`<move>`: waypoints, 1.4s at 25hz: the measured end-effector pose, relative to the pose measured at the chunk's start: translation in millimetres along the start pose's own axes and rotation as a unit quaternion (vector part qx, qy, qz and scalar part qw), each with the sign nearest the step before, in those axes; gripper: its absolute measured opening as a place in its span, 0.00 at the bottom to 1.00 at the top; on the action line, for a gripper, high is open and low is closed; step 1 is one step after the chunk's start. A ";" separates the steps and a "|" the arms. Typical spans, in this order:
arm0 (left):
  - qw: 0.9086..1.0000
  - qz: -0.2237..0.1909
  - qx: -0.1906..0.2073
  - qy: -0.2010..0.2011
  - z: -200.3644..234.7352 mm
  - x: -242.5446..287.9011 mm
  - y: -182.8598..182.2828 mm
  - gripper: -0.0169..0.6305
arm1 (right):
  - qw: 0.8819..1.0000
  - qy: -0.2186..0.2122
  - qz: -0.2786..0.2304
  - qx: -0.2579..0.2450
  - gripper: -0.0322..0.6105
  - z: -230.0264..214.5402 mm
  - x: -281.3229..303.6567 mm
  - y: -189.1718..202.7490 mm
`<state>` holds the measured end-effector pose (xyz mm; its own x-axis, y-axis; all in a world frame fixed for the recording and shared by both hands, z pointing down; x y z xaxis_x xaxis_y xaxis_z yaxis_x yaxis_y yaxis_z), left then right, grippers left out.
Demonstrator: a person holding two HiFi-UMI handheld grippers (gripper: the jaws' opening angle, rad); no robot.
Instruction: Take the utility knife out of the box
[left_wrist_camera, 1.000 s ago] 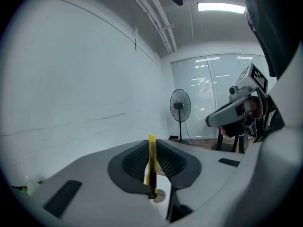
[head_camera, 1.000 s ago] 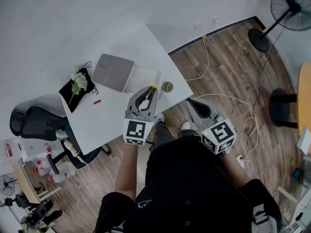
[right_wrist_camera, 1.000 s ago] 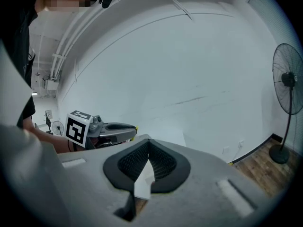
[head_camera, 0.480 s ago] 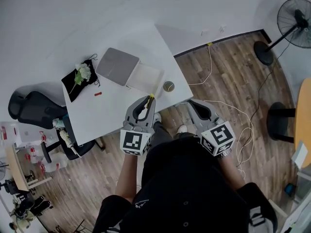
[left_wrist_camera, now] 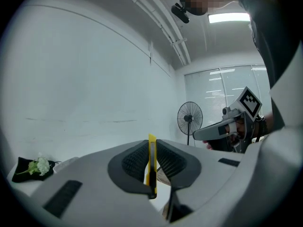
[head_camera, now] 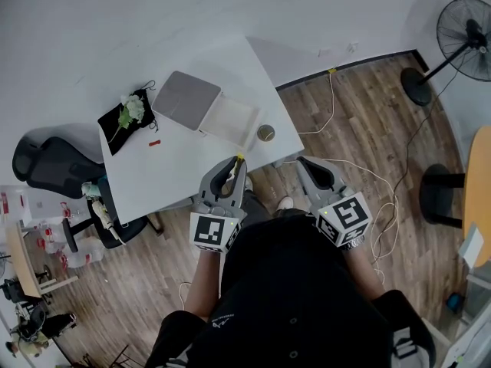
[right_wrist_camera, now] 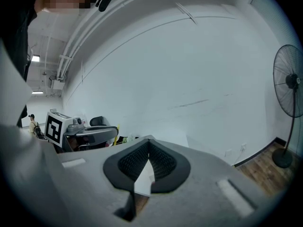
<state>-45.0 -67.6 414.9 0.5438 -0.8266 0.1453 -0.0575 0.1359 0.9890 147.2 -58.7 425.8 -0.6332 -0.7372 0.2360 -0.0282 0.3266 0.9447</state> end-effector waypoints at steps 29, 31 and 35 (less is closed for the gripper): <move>0.996 -0.086 0.010 -0.026 -12.3 -22.5 -68.9 0.10 | 0.996 -0.001 -0.078 -0.052 0.06 2.6 -44.5 -67.2; 0.995 -0.092 0.013 -0.025 -12.5 -23.2 -75.3 0.10 | 0.995 0.001 -0.087 -0.059 0.06 2.5 -48.2 -75.6; 0.994 -0.107 0.015 -0.014 -15.5 -22.7 -89.2 0.10 | 0.992 0.010 -0.101 -0.072 0.06 0.6 -56.5 -87.9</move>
<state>-39.2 -52.5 323.0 0.5221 -0.8502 -0.0677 0.0307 -0.0606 0.9977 185.0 -45.5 329.3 -0.6097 -0.7915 0.0424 -0.0409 0.0848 0.9956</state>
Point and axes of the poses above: the fingertips, and each gripper's own axes: x forward along the fingers, z to its left, y out of its underside, the point moved 6 cm from there along -x, backward along the fingers, and after that the axes turned 1 degree about -x, right-handed, at the moved point
